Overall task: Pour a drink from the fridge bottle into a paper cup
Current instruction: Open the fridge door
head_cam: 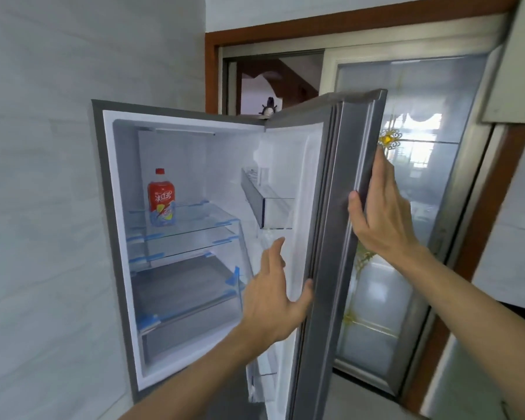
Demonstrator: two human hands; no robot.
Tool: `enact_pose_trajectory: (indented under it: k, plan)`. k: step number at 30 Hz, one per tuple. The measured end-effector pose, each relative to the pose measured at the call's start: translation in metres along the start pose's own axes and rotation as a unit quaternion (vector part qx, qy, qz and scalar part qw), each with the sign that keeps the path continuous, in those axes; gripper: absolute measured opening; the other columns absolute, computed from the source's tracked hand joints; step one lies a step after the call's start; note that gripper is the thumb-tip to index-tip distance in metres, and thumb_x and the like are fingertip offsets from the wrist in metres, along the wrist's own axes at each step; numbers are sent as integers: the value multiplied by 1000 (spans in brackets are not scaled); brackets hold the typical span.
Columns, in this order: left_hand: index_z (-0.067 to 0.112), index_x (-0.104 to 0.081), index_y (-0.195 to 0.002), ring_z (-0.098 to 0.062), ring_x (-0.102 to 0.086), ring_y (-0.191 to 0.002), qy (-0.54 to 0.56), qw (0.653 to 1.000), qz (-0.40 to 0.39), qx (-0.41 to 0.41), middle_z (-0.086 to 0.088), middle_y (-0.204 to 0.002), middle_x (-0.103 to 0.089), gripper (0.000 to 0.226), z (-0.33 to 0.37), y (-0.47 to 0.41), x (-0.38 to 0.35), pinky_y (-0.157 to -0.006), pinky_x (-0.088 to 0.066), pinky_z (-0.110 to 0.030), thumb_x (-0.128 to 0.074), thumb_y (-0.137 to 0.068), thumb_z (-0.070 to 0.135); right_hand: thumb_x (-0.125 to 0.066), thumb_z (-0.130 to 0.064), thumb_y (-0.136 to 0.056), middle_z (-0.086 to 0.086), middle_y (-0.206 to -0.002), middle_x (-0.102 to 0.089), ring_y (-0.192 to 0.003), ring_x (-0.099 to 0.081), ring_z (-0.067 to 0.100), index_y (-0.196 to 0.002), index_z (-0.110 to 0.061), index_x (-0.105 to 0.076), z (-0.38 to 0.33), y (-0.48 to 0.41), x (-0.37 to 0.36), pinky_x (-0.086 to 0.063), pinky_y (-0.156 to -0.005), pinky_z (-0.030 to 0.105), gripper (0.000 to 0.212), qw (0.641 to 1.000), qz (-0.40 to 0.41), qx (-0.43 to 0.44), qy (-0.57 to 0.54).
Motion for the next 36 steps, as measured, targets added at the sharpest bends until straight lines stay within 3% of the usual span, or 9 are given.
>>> enact_pose_trajectory:
  k: [5,8,11,16,18,21,28,32,36]
  plan:
    - [8,-25,-153,-28,-38,-132,10,998,57,5,-13,-147,-35,88,15,-27,-17,-97,-41,-34,-38,-80,54,-37,-32,-100,20,-154,-31,-117,-55,37,-156,-6,-6,36,8,18,-57,-81,41,68,999,-3,-34,26]
    - [16,-6,-158,-31,-10,-151,31,999,1,6,-14,-165,-8,89,24,-49,-33,-120,-15,-41,-40,-84,51,-43,-19,-101,21,-147,-37,-106,-57,33,-155,-4,-10,53,10,26,-53,-75,34,65,999,-11,-38,32]
    - [21,10,-157,-25,7,-154,77,996,-51,-10,-6,-166,14,94,33,-64,-50,-115,3,-29,-42,-84,48,-45,-12,-98,19,-147,-36,-92,-58,27,-156,-6,-12,67,14,33,-55,-67,36,67,997,-35,-56,46]
    - [19,15,-155,-24,14,-153,96,991,-87,-40,-5,-164,22,97,48,-75,-78,-115,7,-27,-46,-85,46,-47,-13,-99,17,-158,-19,-76,-58,19,-158,-14,-3,89,19,39,-58,-63,39,74,990,-88,-90,65]
    - [19,14,-156,-26,15,-153,107,988,-95,-52,-5,-164,23,96,53,-79,-88,-114,6,-29,-56,-93,36,-47,-14,-99,15,-163,-6,-101,-60,27,-158,-16,1,95,20,41,-57,-85,39,76,986,-100,-123,55]
    - [21,14,-156,-26,17,-152,120,984,-114,-60,-5,-163,25,93,61,-84,-102,-113,7,-29,-57,-96,27,-46,-16,-101,12,-165,8,-150,-13,31,-157,-14,4,103,23,42,-19,-115,32,76,979,-119,-154,56]
    - [23,8,-158,-30,17,-153,99,978,-160,-85,-6,-163,26,94,74,-100,-134,-120,2,-38,-46,-84,44,-48,-24,-102,2,-162,25,-152,7,24,-155,-31,15,121,30,36,-6,-118,36,83,952,-224,-208,-21]
    - [24,6,-157,-32,16,-153,83,976,-178,-95,-9,-163,26,93,80,-110,-147,-124,-5,-47,-45,-83,46,-51,-27,-101,-2,-159,32,-150,-16,31,-154,-35,14,134,22,28,-21,-121,43,85,937,-249,-246,-20]
    - [26,11,-156,-31,17,-152,50,974,-195,-101,-6,-162,29,94,80,-118,-160,-124,-6,-50,-52,-90,46,-51,-25,-101,0,-158,34,-152,5,28,-156,-30,12,144,16,22,-14,-122,40,84,929,-254,-268,-20]
Point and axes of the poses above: each hand's wrist, its own y-axis away from the middle knuckle, its own x-axis out of the back of the hand, z = x × y, the point moved 1 cm from there along -y, towards the middle knuckle
